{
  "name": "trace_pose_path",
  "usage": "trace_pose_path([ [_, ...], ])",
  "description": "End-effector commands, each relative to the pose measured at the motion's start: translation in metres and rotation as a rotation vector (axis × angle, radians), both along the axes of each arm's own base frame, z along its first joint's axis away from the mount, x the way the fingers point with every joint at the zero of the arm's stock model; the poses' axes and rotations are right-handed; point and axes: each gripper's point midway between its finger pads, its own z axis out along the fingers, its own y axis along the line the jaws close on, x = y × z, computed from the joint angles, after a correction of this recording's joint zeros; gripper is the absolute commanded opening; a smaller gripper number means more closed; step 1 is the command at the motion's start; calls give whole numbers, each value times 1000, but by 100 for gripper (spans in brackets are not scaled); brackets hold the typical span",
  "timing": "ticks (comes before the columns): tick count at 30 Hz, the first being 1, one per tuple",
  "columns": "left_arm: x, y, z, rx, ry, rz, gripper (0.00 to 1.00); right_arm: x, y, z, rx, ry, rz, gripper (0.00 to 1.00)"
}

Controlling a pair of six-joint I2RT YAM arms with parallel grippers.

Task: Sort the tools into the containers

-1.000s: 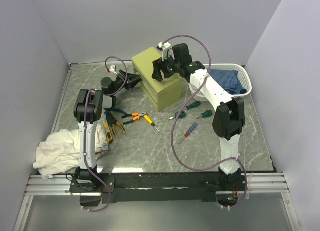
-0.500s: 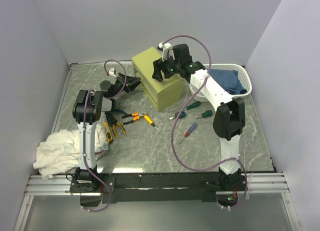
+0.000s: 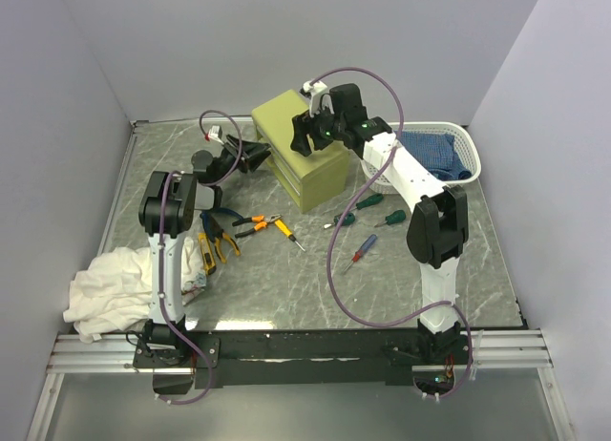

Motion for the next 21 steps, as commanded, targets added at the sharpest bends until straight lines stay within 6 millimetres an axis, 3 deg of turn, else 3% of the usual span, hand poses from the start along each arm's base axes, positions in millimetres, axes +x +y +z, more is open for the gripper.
trace_pose_path([
  [1, -10, -2, 56, -24, -154, -11, 52, -36, -45, -112, -214, 357, -94, 77],
  [6, -6, -11, 64, -23, -180, -25, 51, -37, -45, -113, -217, 361, -89, 77],
  [15, -3, -28, 46, -37, -160, -60, 52, -38, -47, -114, -224, 362, -91, 77],
  [21, -11, -30, 71, -87, -303, -91, 45, -39, -48, -118, -229, 376, -95, 77],
])
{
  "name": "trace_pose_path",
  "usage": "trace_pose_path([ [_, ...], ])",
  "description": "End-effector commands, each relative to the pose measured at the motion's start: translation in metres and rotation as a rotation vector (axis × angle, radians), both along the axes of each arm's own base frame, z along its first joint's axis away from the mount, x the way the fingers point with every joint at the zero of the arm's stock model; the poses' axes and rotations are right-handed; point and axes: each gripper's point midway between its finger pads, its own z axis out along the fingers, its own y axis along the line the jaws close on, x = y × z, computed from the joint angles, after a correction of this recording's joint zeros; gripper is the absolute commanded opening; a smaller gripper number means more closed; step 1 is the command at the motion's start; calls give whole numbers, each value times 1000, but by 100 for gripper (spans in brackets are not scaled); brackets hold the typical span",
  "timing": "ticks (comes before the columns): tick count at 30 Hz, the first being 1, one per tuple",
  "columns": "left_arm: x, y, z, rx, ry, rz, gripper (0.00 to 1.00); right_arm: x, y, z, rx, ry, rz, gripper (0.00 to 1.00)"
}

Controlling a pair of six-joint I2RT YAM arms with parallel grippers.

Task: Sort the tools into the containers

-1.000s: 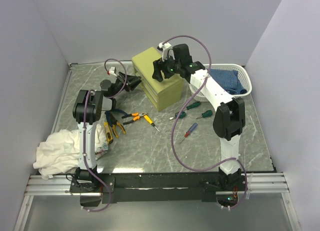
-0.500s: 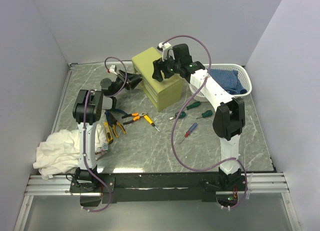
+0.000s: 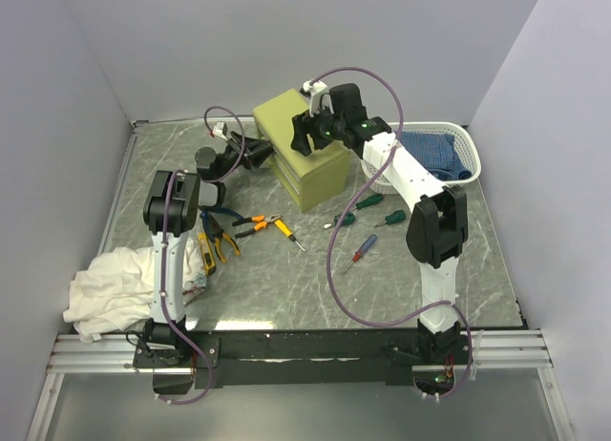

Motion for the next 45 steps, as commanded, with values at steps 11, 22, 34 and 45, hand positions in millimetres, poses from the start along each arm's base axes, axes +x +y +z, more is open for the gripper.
trace_pose_path([
  [11, -28, -23, 75, -85, -331, -60, 15, -43, -49, -122, -237, 387, -94, 77],
  [22, -43, 37, 76, -10, -276, -17, 1, -38, -48, -130, -248, 382, -91, 77],
  [34, -61, 75, 59, 87, -199, -13, 1, -32, -45, -135, -242, 381, -80, 77],
  [45, -77, 95, 75, 260, -230, -19, 86, -18, -44, -120, -226, 323, -93, 77],
])
